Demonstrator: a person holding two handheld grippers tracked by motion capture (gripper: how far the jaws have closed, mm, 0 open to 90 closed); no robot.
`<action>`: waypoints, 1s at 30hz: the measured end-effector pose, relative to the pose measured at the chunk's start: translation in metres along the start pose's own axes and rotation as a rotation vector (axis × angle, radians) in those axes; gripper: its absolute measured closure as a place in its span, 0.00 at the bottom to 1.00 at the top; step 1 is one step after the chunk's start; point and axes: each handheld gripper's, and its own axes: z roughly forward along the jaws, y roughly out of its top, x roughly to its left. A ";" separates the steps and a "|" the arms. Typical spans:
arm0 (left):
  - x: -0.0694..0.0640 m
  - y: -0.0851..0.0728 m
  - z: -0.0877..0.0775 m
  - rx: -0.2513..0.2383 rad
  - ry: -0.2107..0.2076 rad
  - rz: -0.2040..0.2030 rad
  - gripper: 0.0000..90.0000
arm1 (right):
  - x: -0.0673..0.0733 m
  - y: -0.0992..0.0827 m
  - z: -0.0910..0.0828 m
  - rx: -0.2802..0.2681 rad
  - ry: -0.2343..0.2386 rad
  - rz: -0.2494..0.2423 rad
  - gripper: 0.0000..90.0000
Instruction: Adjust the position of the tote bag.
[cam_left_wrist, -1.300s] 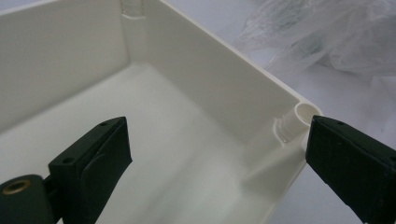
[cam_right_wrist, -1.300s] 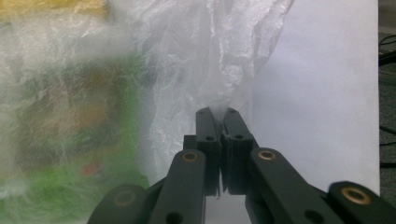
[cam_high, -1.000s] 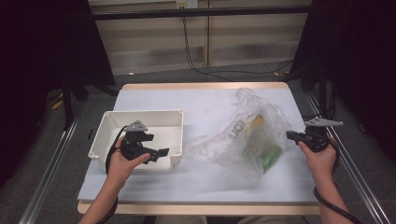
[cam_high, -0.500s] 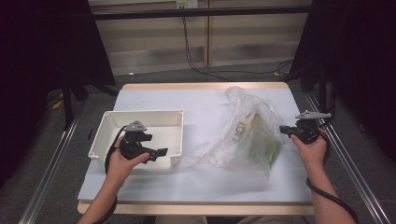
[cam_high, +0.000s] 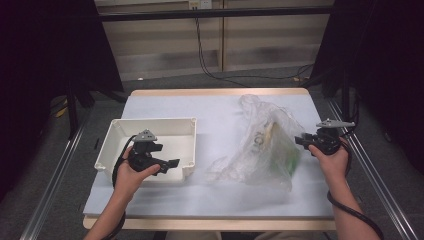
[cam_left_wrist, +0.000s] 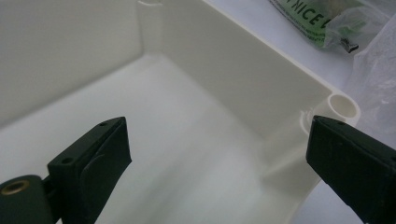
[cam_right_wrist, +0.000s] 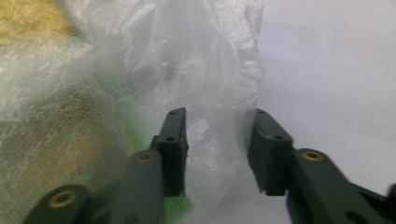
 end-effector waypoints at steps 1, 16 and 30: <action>0.000 0.000 0.000 0.002 0.001 0.000 0.07 | 0.001 -0.001 -0.002 0.000 -0.005 0.005 0.59; 0.000 0.001 -0.001 0.000 0.008 0.007 0.07 | -0.001 -0.009 -0.022 0.002 -0.050 -0.013 0.29; -0.002 0.006 0.003 0.003 0.005 0.013 0.07 | 0.030 -0.029 -0.051 -0.007 0.022 -0.031 0.26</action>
